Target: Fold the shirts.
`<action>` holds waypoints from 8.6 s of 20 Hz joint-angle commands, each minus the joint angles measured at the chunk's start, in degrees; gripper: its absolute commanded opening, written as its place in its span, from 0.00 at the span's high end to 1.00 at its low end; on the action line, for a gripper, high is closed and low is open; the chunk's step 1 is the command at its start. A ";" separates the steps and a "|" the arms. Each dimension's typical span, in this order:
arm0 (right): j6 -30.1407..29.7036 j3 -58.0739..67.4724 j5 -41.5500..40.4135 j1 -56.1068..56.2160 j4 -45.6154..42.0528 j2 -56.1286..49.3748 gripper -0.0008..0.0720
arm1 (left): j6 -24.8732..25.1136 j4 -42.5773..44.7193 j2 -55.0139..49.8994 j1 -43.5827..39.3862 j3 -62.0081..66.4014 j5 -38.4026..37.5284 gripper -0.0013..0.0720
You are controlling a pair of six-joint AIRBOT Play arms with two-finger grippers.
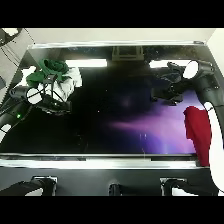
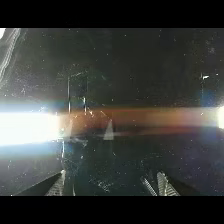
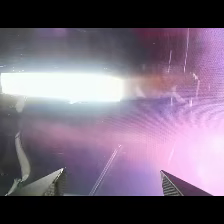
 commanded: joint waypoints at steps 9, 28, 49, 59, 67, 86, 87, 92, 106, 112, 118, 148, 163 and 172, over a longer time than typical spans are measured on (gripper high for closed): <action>0.00 0.02 0.02 0.04 0.02 -0.02 0.03 | 0.00 0.02 0.04 0.00 0.00 0.02 0.03; 0.00 0.02 -14.99 0.04 0.24 -0.02 0.03 | -11.21 -4.57 -4.46 21.57 11.30 9.11 0.00; -2.84 0.22 -8.87 0.04 2.27 3.56 0.06 | 10.75 -32.15 -12.11 30.32 15.54 16.26 0.94; -2.58 0.26 -5.77 0.04 1.31 27.71 0.06 | 20.02 -32.00 18.60 -2.60 13.99 13.97 0.94; 0.48 0.24 -0.20 0.04 -4.68 36.44 0.06 | 17.70 -31.78 -4.26 -23.26 5.07 4.74 0.10; -5.07 -20.13 -2.43 0.11 11.50 6.43 0.06 | 18.82 -35.98 -1.68 3.19 -30.42 -2.34 0.07; -5.22 -20.13 -2.56 0.11 11.80 5.16 0.06 | 20.02 -38.84 -1.70 3.19 -31.61 -0.94 0.07; -10.38 -20.17 -5.49 0.11 16.41 1.25 0.03 | 19.08 -43.91 -2.84 1.73 -32.65 7.58 0.24; -22.67 -17.00 -18.38 2.19 26.36 -7.54 0.92 | 19.76 -34.69 10.86 -0.57 -27.36 18.14 0.95; -27.06 3.32 -23.78 2.19 17.22 12.83 0.92 | 9.88 -14.86 29.62 8.24 5.97 30.93 0.95; -21.68 9.29 -36.57 2.19 14.21 37.42 0.92 | 9.88 -14.88 33.00 15.50 31.78 34.64 0.95; -1.01 -19.91 -26.40 -1.51 13.35 4.57 0.04 | 12.11 -17.99 -19.39 5.01 20.09 -13.62 0.00; -8.85 -31.15 -2.29 -26.58 11.65 8.85 0.14 | 20.26 -46.60 6.69 1.14 -43.12 0.02 0.00; -11.85 -39.21 -6.88 -26.56 18.08 8.85 0.05 | 15.52 -50.58 2.91 -8.87 -43.89 15.08 0.67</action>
